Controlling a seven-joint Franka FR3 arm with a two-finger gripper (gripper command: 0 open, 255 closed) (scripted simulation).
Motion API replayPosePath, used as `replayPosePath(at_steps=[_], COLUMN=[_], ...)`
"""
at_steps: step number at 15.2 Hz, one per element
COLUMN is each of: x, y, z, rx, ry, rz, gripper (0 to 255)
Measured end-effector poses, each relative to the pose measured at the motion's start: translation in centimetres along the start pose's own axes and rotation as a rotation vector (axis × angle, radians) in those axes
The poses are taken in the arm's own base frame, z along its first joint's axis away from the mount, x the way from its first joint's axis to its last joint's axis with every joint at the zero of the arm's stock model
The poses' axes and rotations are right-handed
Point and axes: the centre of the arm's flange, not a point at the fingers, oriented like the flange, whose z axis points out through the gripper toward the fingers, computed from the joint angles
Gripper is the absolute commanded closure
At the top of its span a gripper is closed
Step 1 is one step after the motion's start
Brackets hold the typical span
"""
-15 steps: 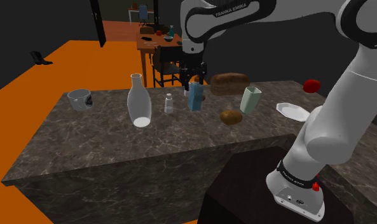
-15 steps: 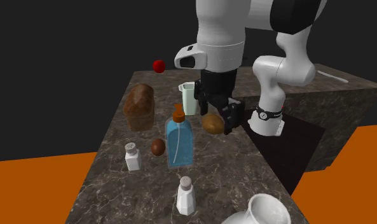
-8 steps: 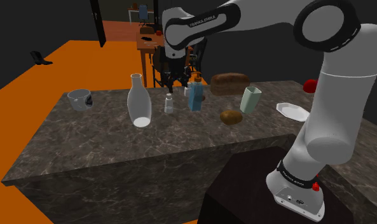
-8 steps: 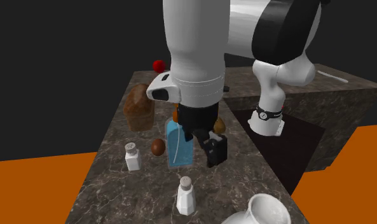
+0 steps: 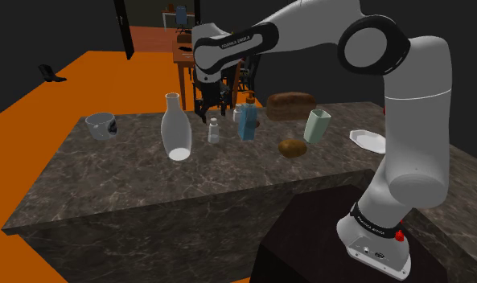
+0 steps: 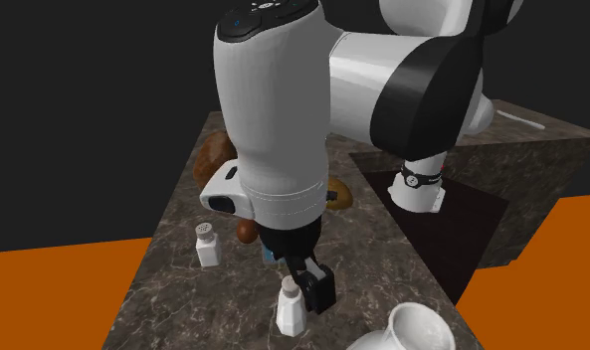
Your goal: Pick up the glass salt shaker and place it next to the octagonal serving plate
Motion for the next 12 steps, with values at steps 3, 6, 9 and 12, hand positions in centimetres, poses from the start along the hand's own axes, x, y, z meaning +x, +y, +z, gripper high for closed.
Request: replayPosePath(at_steps=[3,6,9,12], x=[0.0,0.0,0.0,0.0], y=[0.1,0.0,0.0,0.0], z=[1.6,2.3,2.3,2.3], rx=[0.000,0.000,0.000,0.000], ry=[0.000,0.000,0.001,0.001], rz=[0.000,0.000,0.000,0.000], gripper=[0,0,0,255])
